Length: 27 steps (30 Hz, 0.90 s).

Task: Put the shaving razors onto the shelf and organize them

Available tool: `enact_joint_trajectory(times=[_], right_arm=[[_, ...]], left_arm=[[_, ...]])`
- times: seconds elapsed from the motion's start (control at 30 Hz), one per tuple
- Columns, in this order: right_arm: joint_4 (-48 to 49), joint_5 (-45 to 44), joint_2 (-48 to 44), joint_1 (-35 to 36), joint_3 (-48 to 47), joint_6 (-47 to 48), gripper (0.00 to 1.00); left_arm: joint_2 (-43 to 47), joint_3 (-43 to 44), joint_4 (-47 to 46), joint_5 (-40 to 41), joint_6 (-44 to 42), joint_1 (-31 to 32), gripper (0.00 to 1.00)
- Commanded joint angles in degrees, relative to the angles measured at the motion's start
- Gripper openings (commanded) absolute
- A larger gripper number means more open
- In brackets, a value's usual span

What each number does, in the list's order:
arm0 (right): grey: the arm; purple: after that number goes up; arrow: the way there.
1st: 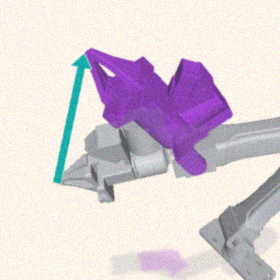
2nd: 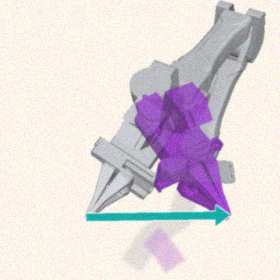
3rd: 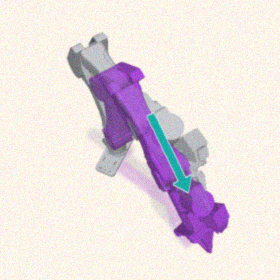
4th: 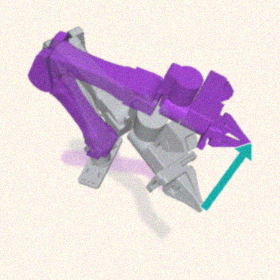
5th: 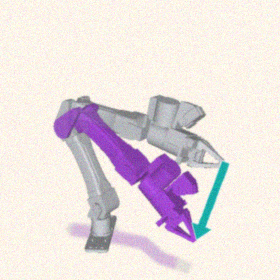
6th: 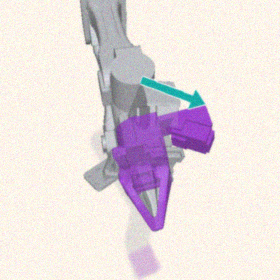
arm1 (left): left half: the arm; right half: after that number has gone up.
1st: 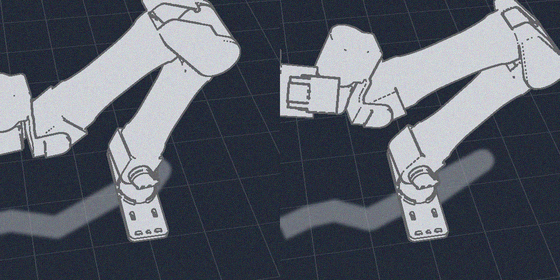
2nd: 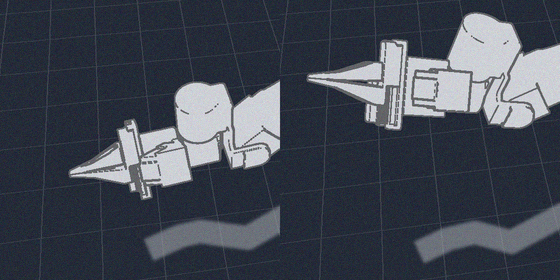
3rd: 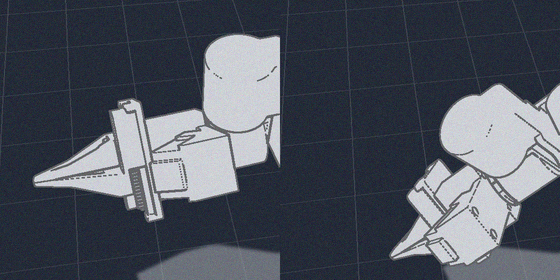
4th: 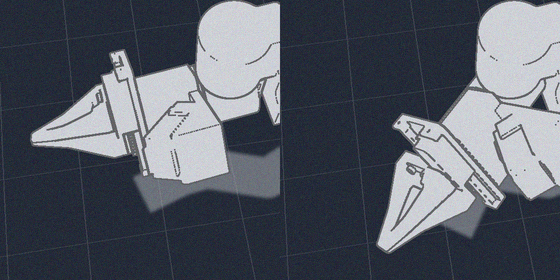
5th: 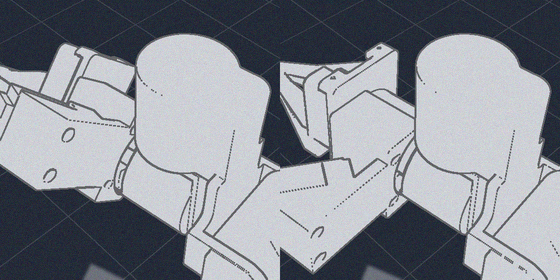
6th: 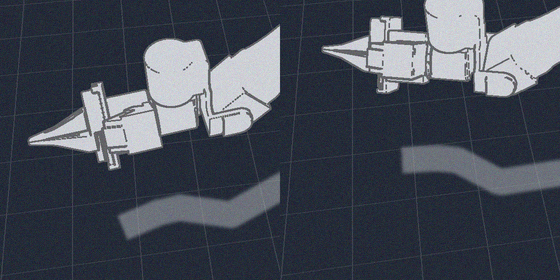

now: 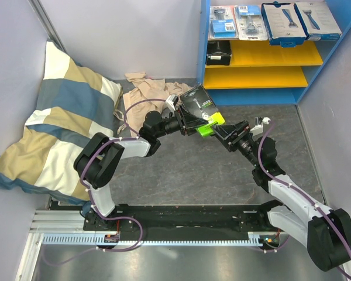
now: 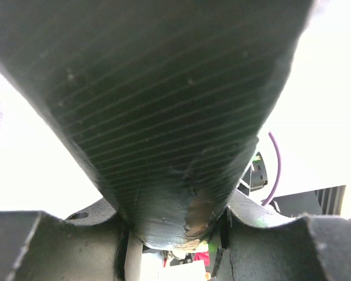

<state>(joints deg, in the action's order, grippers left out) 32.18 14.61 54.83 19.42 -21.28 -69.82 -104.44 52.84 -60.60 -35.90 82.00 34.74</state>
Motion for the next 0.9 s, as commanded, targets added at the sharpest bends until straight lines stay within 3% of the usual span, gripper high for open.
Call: enact_joint_trajectory(times=[0.0,0.13,0.17,0.2,0.4,0.57,0.67,0.87], right_arm=[[7.4,0.8,1.2,-0.1,-1.7,-0.8,0.93],[8.9,0.9,1.7,-0.2,-1.1,-1.4,0.87],[9.2,0.7,1.7,-0.3,-0.9,-1.6,0.75],[9.0,0.5,1.6,-0.2,-0.8,-1.8,0.72],[9.8,0.6,1.2,-0.2,0.1,-2.2,0.68],[10.1,0.4,0.3,-0.3,0.7,-2.1,0.54],[10.2,0.4,0.0,-0.3,1.0,-2.1,0.46],[10.5,0.7,-0.2,-1.0,1.1,-2.5,0.41]], left_arm=[[0.6,1.9,-9.1,-1.0,2.5,0.2,0.17],[0.3,1.9,-9.4,-1.1,2.8,0.7,0.17],[0.2,2.1,-9.5,-1.2,2.9,0.9,0.17],[0.1,2.0,-9.7,-1.5,2.9,0.9,0.17],[-1.2,1.8,-11.5,-2.3,3.7,2.1,0.24],[-0.2,-1.0,-12.4,-2.5,2.5,2.2,0.53],[1.4,-2.7,-11.7,-1.5,0.7,2.2,0.64],[4.2,-3.6,-5.2,-1.7,-4.5,2.1,0.80]])
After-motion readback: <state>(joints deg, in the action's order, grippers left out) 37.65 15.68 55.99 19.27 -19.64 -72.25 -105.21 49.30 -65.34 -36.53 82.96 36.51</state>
